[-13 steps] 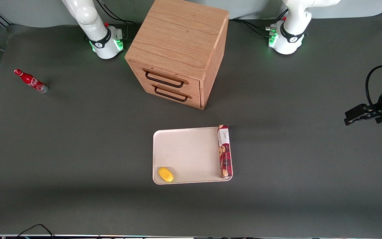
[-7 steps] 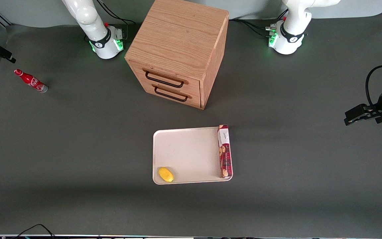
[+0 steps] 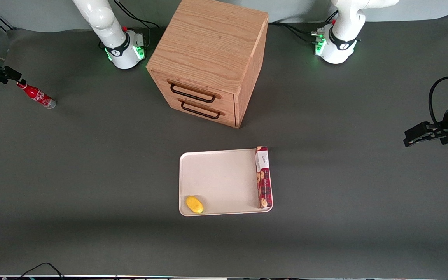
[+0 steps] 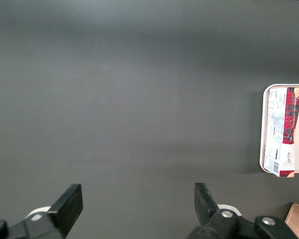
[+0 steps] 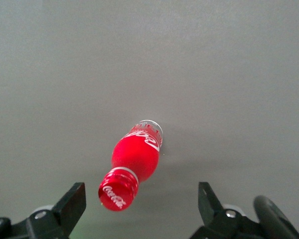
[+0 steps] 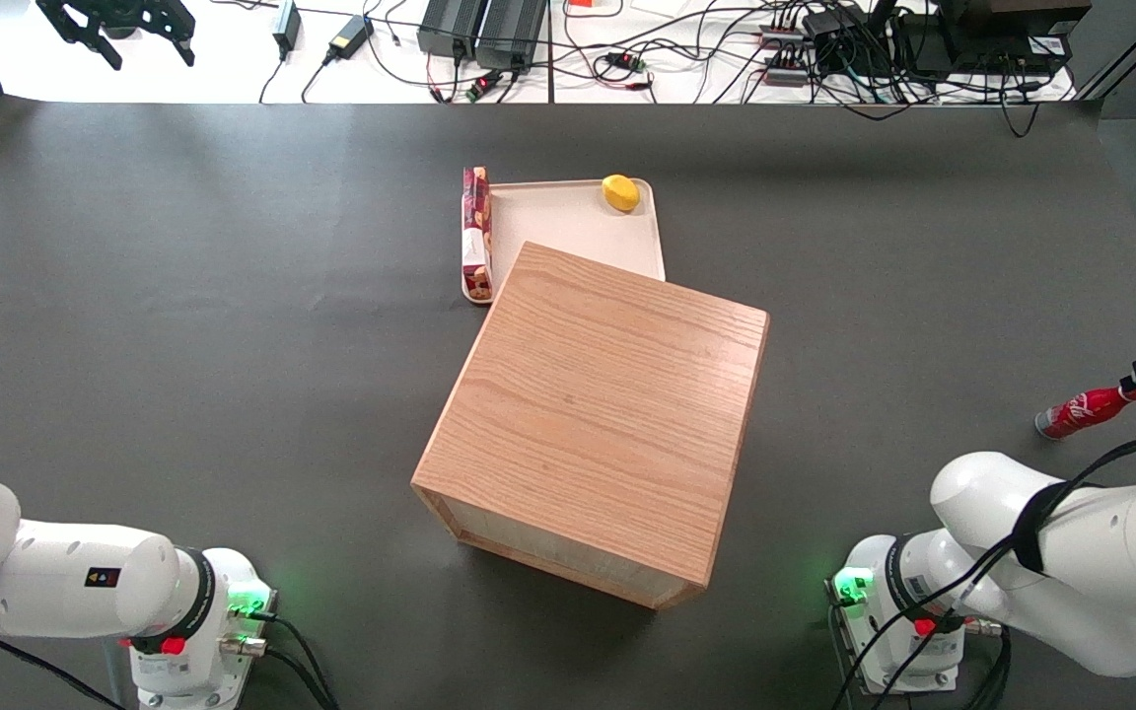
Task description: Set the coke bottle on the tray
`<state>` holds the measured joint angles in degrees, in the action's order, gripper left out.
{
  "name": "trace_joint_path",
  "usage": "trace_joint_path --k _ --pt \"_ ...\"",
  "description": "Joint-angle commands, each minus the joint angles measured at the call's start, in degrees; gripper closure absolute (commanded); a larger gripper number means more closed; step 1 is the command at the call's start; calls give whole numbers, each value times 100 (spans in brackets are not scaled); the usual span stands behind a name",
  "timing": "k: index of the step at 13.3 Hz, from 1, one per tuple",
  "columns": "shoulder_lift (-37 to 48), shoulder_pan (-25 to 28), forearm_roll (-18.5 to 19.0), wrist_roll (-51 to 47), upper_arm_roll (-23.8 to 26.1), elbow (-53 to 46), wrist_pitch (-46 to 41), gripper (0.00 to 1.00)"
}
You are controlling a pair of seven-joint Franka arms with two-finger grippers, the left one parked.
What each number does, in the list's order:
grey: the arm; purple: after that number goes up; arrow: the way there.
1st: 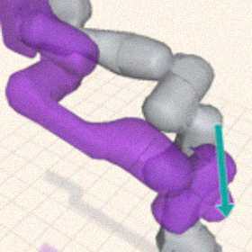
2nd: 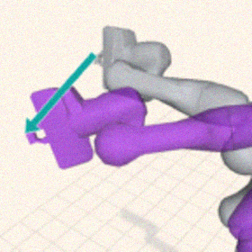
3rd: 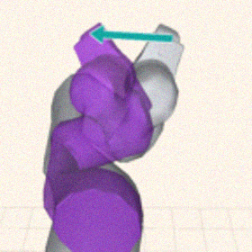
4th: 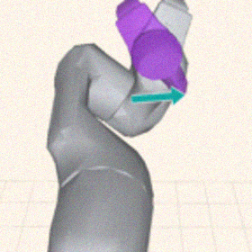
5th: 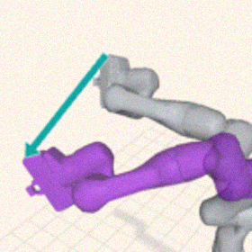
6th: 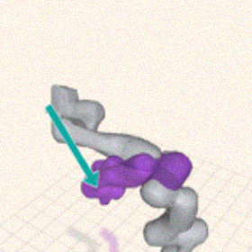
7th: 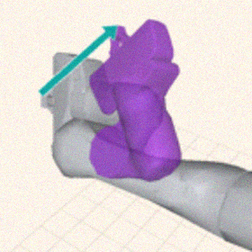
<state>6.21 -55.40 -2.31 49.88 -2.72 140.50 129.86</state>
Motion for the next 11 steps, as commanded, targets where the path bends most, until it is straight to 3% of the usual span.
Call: trace_joint_path --k 1,11 --pt "-15 -49 -174 215 9 187 249 0" --pt "-120 -58 -174 215 9 232 365 0"
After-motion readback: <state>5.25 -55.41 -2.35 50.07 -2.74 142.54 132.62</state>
